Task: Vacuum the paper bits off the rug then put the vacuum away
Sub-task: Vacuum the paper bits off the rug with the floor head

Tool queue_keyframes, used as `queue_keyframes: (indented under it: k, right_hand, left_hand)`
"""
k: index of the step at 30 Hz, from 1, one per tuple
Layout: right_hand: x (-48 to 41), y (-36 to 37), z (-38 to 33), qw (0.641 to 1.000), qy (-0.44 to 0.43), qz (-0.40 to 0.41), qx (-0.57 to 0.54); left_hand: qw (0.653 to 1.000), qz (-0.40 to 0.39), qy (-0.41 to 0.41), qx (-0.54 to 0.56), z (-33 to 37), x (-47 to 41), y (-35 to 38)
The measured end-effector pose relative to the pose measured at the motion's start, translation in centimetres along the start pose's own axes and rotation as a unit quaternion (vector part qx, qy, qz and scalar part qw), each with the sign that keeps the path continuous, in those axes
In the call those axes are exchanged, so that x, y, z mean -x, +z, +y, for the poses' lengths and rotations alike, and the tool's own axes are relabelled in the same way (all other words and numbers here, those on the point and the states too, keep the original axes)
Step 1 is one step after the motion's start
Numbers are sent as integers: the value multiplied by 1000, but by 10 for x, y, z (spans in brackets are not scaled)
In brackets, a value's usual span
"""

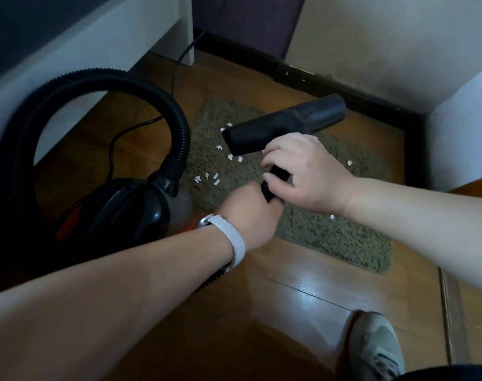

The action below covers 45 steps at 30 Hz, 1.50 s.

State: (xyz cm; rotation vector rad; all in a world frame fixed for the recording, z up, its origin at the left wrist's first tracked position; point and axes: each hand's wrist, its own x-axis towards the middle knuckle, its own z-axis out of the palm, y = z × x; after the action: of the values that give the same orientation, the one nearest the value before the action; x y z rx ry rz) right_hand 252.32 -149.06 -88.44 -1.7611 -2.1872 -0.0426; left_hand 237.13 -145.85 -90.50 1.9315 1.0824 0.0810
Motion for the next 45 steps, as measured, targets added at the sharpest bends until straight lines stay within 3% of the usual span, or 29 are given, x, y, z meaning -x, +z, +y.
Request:
queue_keyframes:
  k: [2, 5, 8, 10, 13, 18, 21, 24, 26, 29, 32, 35, 37, 40, 42, 45]
  right_hand:
    - [11, -1, 8, 998, 27, 63, 9]
    - [17, -4, 15, 980, 158, 109, -60]
    - [11, -8, 17, 926, 314, 118, -175]
    - [3, -11, 21, 886, 384, 68, -253]
    - [-7, -13, 30, 829, 436, 16, -349]
    - [-16, -21, 43, 793, 449, 59, -407]
    - [-22, -40, 65, 724, 464, 119, -496]
    - [-23, -56, 101, 632, 488, 154, -582]
    - [-18, -62, 130, 607, 502, 166, -593]
    - [-7, -70, 169, 589, 491, 158, -622]
    - [3, -70, 193, 611, 456, 103, -639]
    - [9, -64, 202, 686, 427, 5, -590]
    - [11, -58, 204, 756, 423, -59, -496]
    - [13, -50, 209, 886, 387, -140, -211]
    - [17, -47, 216, 911, 370, -162, -81]
    - [27, -34, 234, 912, 372, -161, -63]
  left_hand:
    - [999, 30, -19, -4, 13, -11, 5]
    - [997, 72, -35, 19, 30, -23, 7]
    - [992, 113, -50, 25, 47, -29, 9]
    - [989, 140, -48, 15, 56, -31, 11]
    - [989, 139, -41, -22, 67, -34, 20]
    - [989, 145, 5, 35, 81, -37, 34]
    - [994, 89, 52, 26, 86, -35, 30]
    - [995, -42, 16, -92, 80, -35, 14]
    - [969, -128, -4, -209, 77, -37, 3]
    - [950, -155, -2, -273, 83, -38, 0]
    - [934, -98, 70, -336, 103, -41, 22]
    - [902, -87, 144, -397, 119, -48, 54]
    - [895, -91, 161, -405, 126, -59, 69]
    - [902, -72, 170, -391, 138, -81, 83]
    - [914, -55, 169, -366, 145, -95, 96]
    - [929, -79, 138, -333, 136, -110, 115]
